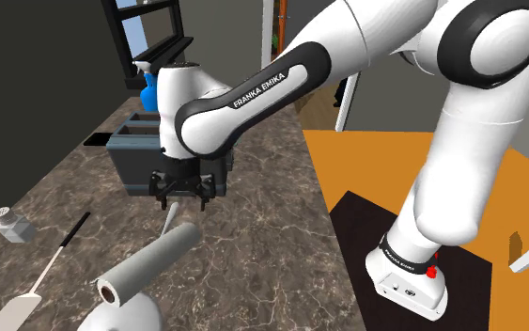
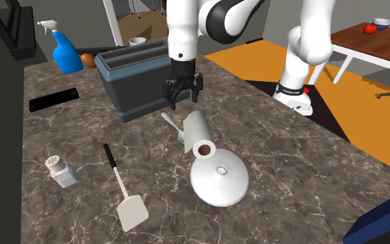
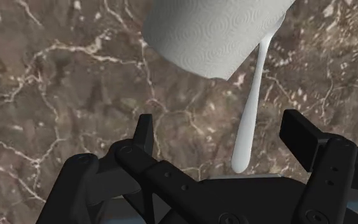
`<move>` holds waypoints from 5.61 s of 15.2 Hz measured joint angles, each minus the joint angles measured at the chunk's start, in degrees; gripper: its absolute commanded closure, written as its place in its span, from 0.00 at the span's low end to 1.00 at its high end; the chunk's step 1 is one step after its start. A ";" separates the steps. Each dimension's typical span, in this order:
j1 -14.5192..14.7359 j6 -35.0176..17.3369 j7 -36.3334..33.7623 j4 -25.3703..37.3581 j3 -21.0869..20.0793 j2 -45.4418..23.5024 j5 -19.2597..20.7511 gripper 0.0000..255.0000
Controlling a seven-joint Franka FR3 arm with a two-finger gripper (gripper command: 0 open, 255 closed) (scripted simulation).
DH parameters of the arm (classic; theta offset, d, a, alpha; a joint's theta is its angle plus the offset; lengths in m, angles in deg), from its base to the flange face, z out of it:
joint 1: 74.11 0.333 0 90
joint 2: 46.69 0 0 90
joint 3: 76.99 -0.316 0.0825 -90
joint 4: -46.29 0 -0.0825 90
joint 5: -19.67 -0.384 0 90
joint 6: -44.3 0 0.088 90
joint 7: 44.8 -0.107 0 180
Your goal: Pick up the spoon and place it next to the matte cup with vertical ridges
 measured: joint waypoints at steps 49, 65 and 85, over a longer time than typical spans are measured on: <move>3.00 7.11 -8.25 14.02 0.37 -5.23 3.69 1.00; -1.98 15.27 -1.08 15.97 2.15 0.63 -0.08 1.00; -17.04 21.33 25.60 15.86 13.36 2.24 -3.99 1.00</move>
